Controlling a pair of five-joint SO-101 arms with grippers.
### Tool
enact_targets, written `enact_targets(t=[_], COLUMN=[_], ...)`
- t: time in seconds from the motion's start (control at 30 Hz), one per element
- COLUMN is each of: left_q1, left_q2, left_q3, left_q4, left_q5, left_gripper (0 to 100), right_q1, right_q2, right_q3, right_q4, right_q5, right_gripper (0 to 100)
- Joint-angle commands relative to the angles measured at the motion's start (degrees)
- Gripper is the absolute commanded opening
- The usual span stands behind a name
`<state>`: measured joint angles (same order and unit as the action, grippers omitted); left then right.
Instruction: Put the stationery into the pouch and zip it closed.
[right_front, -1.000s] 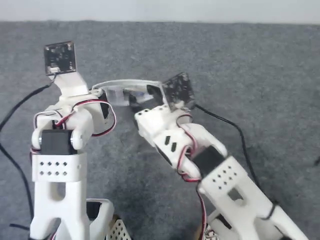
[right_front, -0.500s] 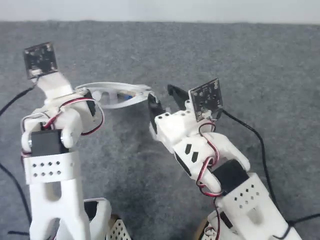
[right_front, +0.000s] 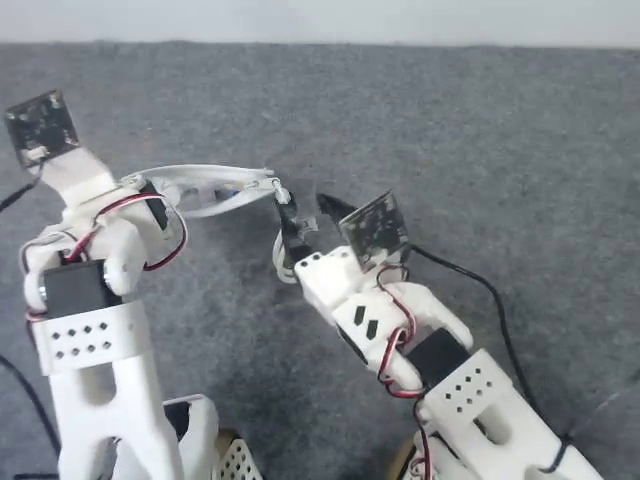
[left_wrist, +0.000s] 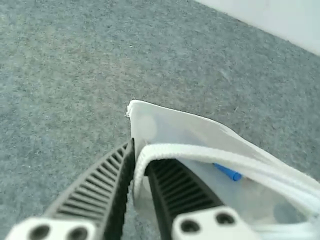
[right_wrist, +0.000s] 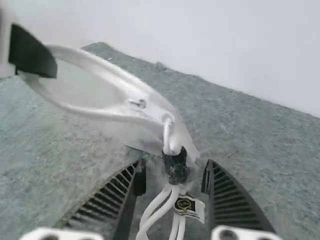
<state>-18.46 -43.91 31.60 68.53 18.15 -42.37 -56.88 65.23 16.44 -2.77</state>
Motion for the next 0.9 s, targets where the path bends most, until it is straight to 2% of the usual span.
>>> enact_targets(t=[0.0,0.27,0.37,0.63,0.87], left_q1=[-0.26,-0.26,-0.26,-0.26,-0.26], left_q2=[-0.88,-0.79,-0.70,-0.62,-0.62], left_q3=[-1.54,-1.54,-1.45,-1.45,-1.45], left_q4=[-1.05,-1.05,-1.05,-1.05,-1.05], left_q5=[0.79,0.79,0.70,0.62,0.53], left_gripper=[1,1,1,1,1], right_q1=[-1.63,-1.27,-0.75,-0.66,-0.66], right_q2=[1.45,19.74,23.16,24.48,24.40], right_q3=[0.18,0.00,0.00,0.09,0.18], right_q4=[-5.49,-22.99,-26.95,-28.70,-29.05], right_q5=[2.46,2.90,5.98,8.09,8.18], right_gripper=[18.4,18.1,18.1,17.9,4.6])
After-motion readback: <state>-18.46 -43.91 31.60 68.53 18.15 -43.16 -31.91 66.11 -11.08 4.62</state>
